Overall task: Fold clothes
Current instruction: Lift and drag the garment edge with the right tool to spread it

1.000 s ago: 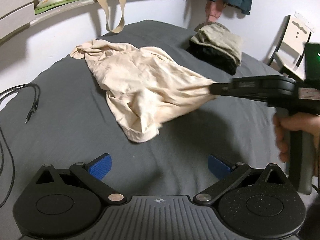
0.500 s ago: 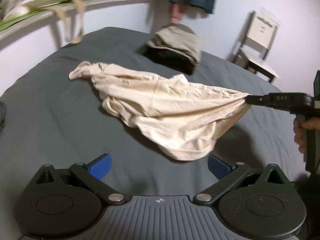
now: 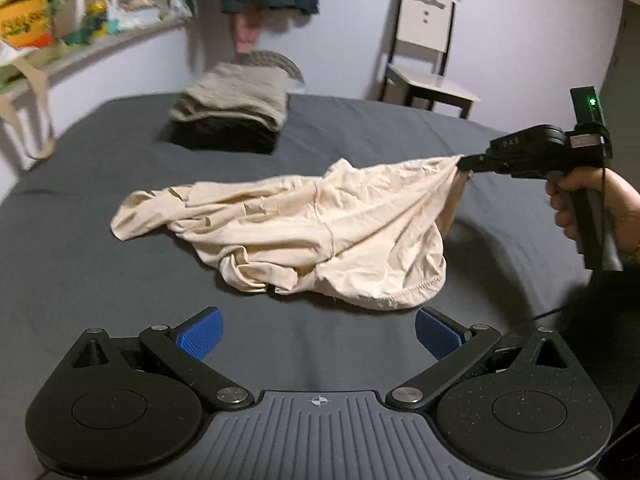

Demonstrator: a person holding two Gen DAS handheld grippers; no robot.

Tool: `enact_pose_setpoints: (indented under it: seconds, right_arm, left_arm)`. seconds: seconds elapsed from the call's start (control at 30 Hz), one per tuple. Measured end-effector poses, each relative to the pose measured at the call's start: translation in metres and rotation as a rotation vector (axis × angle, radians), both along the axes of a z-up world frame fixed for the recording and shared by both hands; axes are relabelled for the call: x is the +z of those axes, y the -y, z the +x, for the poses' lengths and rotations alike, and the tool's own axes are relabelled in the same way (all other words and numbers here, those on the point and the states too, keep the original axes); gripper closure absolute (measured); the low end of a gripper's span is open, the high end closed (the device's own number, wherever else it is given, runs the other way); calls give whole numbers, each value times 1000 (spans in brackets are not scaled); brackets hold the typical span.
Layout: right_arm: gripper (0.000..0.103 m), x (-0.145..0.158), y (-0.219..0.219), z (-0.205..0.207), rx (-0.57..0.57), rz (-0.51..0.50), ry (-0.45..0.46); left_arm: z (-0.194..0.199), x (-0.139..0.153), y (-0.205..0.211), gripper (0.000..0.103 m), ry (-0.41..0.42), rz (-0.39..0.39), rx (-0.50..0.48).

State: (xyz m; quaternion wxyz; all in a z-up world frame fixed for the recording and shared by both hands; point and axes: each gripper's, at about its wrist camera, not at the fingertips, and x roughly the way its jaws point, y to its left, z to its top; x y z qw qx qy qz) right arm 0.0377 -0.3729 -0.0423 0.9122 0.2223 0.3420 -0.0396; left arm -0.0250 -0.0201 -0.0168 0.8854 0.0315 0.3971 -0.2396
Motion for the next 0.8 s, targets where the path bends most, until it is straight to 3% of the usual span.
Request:
enact_pose_setpoints:
  seconds: [0.17, 0.43, 0.53, 0.57, 0.63, 0.67, 0.7, 0.8]
  right_arm:
    - [97, -10, 0, 3, -18, -22, -36]
    - [94, -18, 0, 2, -40, -38, -58]
    - [89, -17, 2, 1, -56, -27, -55]
    - [83, -17, 2, 0, -65, -26, -50]
    - [52, -15, 3, -3, -83, -31, -40]
    - [44, -14, 3, -5, -94, -32, -28]
    - [38, -12, 4, -7, -98, -31, -16]
    - [38, -5, 5, -13, -86, -30, 12]
  left_arm:
    - [26, -4, -4, 0, -116, -76, 31]
    - [48, -5, 8, 0, -110, 26, 56]
    - [56, -7, 14, 0, -121, 17, 63]
    - [58, -9, 16, 0, -121, 5, 69]
    - [63, -14, 21, 0, -123, -13, 81]
    - [65, -17, 24, 0, -128, -13, 86]
    - [67, -19, 26, 0, -131, -15, 89]
    - [64, -25, 30, 0, -142, -22, 89]
